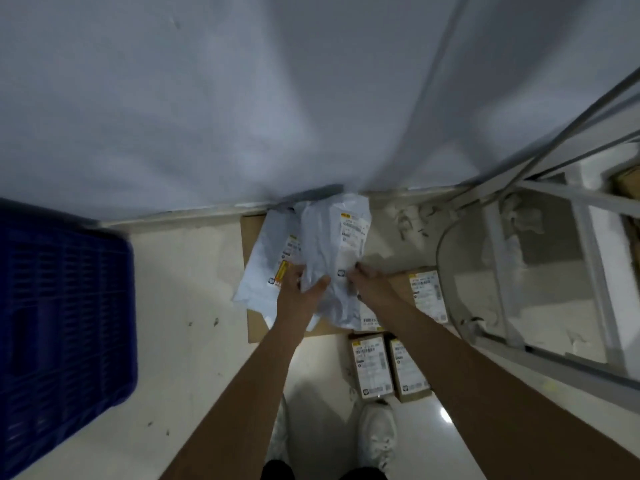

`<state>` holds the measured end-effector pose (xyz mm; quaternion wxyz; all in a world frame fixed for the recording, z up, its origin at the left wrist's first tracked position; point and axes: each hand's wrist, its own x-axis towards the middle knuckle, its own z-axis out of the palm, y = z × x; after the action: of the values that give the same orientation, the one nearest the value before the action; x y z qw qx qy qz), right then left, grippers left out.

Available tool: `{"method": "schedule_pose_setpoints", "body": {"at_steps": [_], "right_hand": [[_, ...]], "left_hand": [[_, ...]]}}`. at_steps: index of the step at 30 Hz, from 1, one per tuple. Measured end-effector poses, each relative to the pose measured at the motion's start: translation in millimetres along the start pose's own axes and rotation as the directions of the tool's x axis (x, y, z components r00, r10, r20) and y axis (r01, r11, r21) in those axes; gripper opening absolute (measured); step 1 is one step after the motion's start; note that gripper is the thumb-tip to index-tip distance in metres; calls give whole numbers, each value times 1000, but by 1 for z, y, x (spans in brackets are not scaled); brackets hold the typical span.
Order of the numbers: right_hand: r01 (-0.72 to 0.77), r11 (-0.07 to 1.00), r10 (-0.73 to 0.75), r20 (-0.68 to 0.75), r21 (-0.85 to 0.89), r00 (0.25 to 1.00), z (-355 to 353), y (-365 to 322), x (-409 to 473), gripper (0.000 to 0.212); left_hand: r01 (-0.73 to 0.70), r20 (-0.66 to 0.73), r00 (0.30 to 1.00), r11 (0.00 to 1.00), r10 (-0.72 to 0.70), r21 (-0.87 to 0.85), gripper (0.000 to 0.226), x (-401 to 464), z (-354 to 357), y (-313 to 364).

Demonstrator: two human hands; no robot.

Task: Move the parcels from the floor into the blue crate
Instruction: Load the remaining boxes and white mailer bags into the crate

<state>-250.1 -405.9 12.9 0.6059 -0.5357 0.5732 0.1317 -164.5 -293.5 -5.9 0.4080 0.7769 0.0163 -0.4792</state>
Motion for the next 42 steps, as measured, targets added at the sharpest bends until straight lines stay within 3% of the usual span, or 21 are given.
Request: {"method": "schedule_pose_setpoints", "body": {"at_steps": [3,7,10,13,17,21,26,30,32,36,39,42], "right_hand": [[-34,999,33,9,41,999,2,4,-42,20],[11,999,-11,9,48,1000,5,-4,-97,36],[40,999,-39,39,-7,998,11,-17,-121,27],[54,996,-48,83,-74,995,19,-22,-134,28],[79,991,-60,171,-106,983,20,-36,-137,29],[47,997,-32,219,-66,975,10,-41,-140,29],[-5,999,17,244,-48,970,-17,-44,-162,34],[-58,995,36,268,76,963,-38,-62,-207,46],[-120,984,59,397,130,916,-45,-74,-233,57],[-229,945,53,581,234,812,-45,-108,-298,52],[-115,959,-55,566,260,823,-35,-143,-352,53],[3,954,-151,472,299,869,-21,-173,-403,70]], "left_hand": [[-16,10,1000,1000,16,20,35,-44,-7,0],[-60,33,998,991,56,121,35,-95,-21,8],[-22,-71,997,988,33,152,21,-128,-28,1],[115,-221,969,993,-110,13,8,-155,-28,-12],[112,-279,948,981,-153,-159,8,-169,-24,-29],[-7,-312,950,999,-10,-53,10,-195,-32,-32],[-231,-222,941,964,256,135,59,-238,-59,-6],[-440,-69,874,844,481,306,39,-279,-97,29],[-511,-24,840,804,542,304,36,-302,-117,55],[-615,26,761,708,648,347,41,-356,-160,110],[-635,-31,732,698,680,331,30,-400,-194,140],[-617,-100,748,743,656,258,27,-443,-226,163]]}}
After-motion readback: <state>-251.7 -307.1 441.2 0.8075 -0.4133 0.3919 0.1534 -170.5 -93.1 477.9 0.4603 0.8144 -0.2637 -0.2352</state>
